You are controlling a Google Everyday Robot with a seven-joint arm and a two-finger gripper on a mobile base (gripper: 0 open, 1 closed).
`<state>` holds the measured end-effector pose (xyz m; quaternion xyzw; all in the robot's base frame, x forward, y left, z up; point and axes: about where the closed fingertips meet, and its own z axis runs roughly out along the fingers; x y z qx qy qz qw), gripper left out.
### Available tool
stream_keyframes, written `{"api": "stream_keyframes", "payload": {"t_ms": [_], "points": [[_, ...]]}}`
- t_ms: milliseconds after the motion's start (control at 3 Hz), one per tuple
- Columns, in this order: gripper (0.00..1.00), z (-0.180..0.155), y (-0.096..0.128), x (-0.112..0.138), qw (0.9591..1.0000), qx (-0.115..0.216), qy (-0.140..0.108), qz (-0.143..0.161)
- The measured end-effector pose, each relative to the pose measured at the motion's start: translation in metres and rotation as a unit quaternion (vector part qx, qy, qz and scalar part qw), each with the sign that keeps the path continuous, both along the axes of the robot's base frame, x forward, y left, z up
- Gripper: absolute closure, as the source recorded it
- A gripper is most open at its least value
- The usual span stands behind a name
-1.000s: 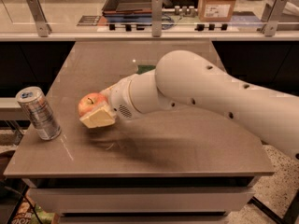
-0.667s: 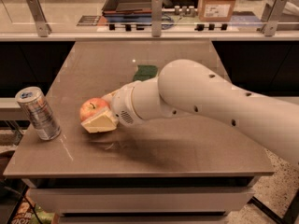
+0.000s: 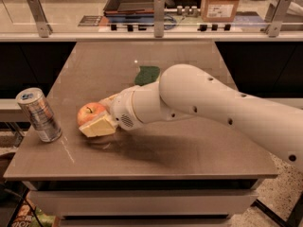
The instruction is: Move apple near redbull can
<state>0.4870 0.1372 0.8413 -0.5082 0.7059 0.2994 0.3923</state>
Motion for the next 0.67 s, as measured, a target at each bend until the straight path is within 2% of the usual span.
{"api": "stream_keyframes", "payload": {"t_ms": [333, 667], "points": [[1.00, -0.0026, 0.0089, 0.0000, 0.9998, 0.004, 0.005, 0.020], [0.82, -0.0021, 0.0099, -0.0011, 0.9998, 0.004, 0.004, 0.021]]}}
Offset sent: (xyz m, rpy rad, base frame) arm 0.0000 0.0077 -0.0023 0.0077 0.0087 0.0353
